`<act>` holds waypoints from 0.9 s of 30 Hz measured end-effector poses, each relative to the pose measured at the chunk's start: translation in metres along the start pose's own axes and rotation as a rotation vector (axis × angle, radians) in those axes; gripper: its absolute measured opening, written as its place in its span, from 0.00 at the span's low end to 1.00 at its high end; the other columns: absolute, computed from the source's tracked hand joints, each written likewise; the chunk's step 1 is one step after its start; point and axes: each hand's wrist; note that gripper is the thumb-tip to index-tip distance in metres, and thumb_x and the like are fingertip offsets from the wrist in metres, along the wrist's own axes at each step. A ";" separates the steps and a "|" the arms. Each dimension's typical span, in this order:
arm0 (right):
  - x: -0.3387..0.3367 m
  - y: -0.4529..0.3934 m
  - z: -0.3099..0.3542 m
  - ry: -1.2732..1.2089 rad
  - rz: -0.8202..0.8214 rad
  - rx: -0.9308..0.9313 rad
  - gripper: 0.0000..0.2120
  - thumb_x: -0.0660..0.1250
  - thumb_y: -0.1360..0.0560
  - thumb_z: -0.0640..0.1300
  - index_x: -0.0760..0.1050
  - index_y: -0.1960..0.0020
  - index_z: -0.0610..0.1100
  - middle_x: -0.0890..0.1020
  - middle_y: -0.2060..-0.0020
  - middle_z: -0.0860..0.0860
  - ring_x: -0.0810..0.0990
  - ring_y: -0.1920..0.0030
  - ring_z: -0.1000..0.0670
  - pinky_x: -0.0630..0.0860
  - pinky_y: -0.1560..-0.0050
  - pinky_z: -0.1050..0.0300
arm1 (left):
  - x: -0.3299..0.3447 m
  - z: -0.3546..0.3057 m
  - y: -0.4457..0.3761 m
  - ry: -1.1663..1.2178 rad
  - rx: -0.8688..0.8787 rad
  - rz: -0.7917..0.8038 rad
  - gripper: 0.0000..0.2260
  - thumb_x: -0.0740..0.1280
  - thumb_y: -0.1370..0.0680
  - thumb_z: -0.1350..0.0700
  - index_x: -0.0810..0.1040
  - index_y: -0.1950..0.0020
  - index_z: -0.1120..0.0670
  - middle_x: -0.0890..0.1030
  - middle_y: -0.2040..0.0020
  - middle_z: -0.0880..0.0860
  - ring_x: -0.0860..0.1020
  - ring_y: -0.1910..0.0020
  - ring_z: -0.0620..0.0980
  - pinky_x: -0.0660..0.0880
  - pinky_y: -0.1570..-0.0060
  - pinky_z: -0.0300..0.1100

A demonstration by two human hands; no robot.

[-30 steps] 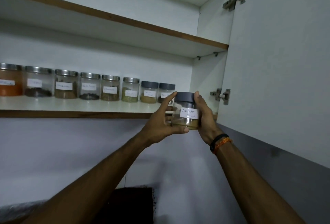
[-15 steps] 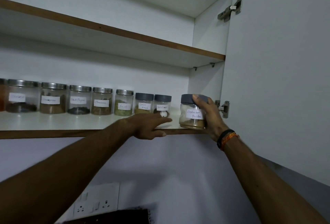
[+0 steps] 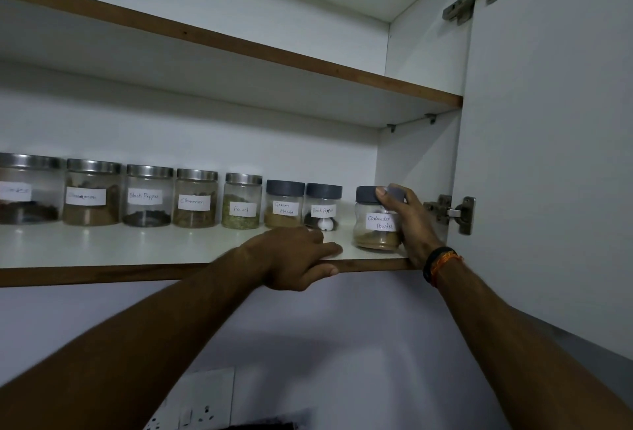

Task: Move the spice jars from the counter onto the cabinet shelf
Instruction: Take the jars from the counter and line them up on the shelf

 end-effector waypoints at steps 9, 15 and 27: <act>-0.007 -0.030 -0.005 0.285 0.010 0.021 0.24 0.70 0.22 0.53 0.69 0.31 0.46 0.76 0.36 0.46 0.76 0.35 0.41 0.73 0.32 0.39 | -0.001 0.003 -0.002 0.029 0.008 0.000 0.25 0.50 0.16 0.39 0.63 0.22 0.46 0.76 0.33 0.53 0.74 0.37 0.50 0.74 0.39 0.49; -0.006 -0.051 -0.006 0.368 -0.002 0.019 0.22 0.69 0.21 0.52 0.71 0.34 0.39 0.77 0.36 0.41 0.76 0.35 0.39 0.74 0.33 0.41 | 0.002 0.006 -0.004 0.045 0.008 -0.011 0.24 0.51 0.16 0.39 0.63 0.22 0.45 0.76 0.35 0.52 0.75 0.38 0.50 0.75 0.40 0.50; -0.001 -0.092 -0.030 0.573 -0.044 0.022 0.22 0.71 0.22 0.54 0.73 0.34 0.44 0.78 0.36 0.44 0.75 0.35 0.41 0.75 0.35 0.43 | 0.000 0.007 -0.002 0.063 -0.008 0.004 0.25 0.51 0.17 0.38 0.62 0.22 0.44 0.75 0.33 0.52 0.74 0.36 0.50 0.75 0.38 0.51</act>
Point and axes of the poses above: each hand's wrist, its own y-axis away from the middle knuckle, its own x-axis out of the palm, z = x × y
